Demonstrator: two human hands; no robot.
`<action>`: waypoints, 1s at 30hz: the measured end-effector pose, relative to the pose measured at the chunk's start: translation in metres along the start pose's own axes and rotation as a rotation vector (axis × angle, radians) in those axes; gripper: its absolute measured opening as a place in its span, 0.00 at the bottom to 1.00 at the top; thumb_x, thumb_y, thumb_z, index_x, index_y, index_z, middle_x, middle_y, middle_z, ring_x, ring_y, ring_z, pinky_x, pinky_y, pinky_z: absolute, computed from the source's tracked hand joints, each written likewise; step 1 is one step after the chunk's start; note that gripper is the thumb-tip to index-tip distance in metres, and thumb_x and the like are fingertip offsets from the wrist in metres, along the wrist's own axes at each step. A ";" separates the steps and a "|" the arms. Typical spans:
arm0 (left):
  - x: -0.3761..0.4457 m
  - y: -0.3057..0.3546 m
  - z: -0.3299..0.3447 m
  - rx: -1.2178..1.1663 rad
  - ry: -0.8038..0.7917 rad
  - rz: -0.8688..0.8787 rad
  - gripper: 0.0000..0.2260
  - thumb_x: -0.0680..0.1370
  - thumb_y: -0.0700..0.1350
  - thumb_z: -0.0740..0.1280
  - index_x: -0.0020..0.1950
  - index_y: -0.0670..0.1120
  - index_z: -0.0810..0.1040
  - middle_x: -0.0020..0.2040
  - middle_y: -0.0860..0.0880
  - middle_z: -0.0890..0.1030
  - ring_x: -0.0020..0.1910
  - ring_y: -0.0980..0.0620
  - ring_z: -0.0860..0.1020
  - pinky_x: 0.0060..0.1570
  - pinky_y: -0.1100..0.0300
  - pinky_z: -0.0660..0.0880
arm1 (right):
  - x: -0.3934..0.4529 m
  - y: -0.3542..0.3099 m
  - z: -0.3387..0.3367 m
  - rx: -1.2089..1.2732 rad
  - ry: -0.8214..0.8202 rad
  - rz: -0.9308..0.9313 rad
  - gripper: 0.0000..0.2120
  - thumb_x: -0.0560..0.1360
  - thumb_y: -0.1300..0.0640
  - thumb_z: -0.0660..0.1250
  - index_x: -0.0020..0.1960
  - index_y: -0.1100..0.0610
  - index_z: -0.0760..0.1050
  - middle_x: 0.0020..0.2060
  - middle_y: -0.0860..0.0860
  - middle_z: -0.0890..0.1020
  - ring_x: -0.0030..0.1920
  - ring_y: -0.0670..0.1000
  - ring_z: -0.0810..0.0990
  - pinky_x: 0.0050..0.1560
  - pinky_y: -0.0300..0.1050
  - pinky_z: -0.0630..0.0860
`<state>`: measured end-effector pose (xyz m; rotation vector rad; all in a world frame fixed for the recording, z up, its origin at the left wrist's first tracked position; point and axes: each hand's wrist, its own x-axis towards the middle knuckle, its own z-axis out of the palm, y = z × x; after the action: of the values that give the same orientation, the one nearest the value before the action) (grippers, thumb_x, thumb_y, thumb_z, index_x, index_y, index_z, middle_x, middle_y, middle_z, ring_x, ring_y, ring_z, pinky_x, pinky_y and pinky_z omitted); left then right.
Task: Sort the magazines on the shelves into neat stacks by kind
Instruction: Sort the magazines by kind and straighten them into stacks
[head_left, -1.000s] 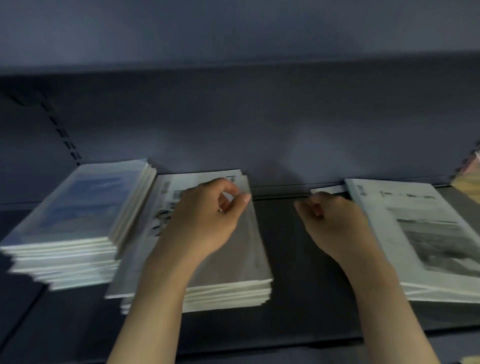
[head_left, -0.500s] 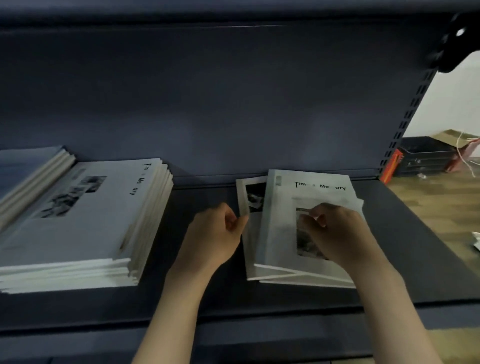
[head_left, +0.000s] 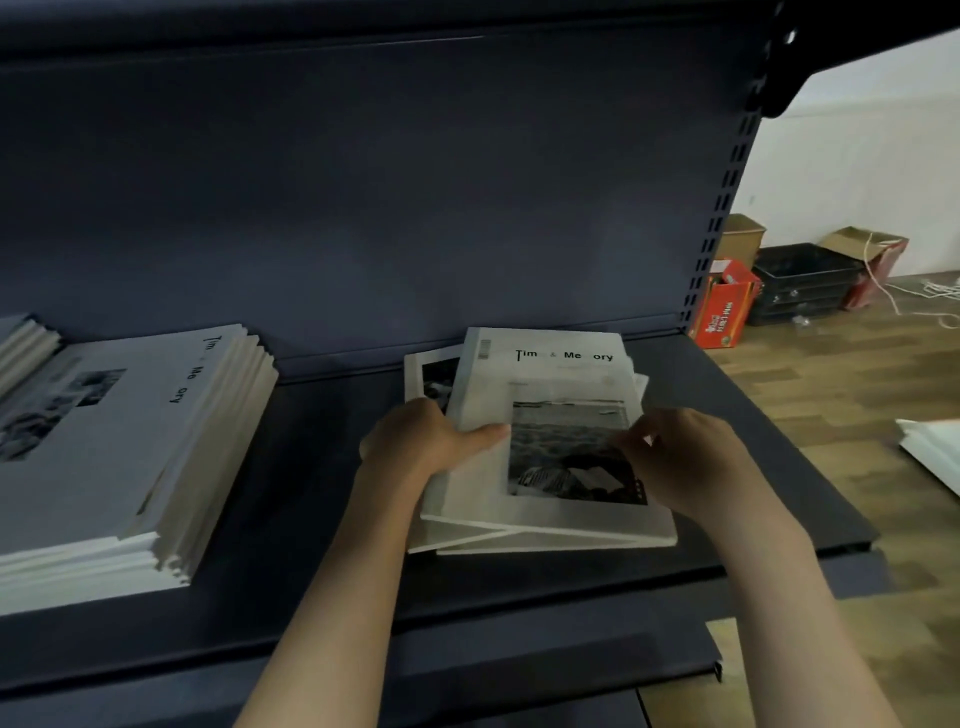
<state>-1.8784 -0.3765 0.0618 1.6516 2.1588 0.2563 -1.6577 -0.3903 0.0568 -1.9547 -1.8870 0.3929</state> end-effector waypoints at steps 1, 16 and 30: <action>0.000 0.000 -0.001 -0.054 -0.022 0.001 0.33 0.65 0.72 0.65 0.57 0.47 0.78 0.51 0.49 0.80 0.48 0.49 0.79 0.50 0.53 0.77 | 0.001 0.002 -0.001 0.005 -0.010 0.015 0.13 0.78 0.51 0.60 0.53 0.57 0.79 0.47 0.52 0.79 0.47 0.53 0.75 0.42 0.42 0.67; -0.051 -0.032 -0.031 -0.473 0.279 0.133 0.14 0.78 0.47 0.63 0.63 0.49 0.74 0.49 0.53 0.78 0.43 0.56 0.75 0.37 0.63 0.69 | 0.020 0.001 -0.008 -0.040 -0.104 0.202 0.15 0.77 0.48 0.61 0.40 0.60 0.71 0.31 0.51 0.69 0.39 0.54 0.72 0.40 0.44 0.68; -0.064 -0.056 -0.038 -0.636 0.358 0.050 0.10 0.77 0.47 0.66 0.58 0.51 0.76 0.42 0.62 0.76 0.41 0.65 0.73 0.37 0.67 0.66 | 0.037 -0.010 0.007 0.165 -0.384 0.332 0.42 0.61 0.33 0.73 0.65 0.58 0.72 0.57 0.55 0.78 0.54 0.58 0.78 0.56 0.52 0.74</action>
<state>-1.9297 -0.4498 0.0877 1.3499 1.9613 1.1932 -1.6682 -0.3528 0.0576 -2.1968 -1.6638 1.0519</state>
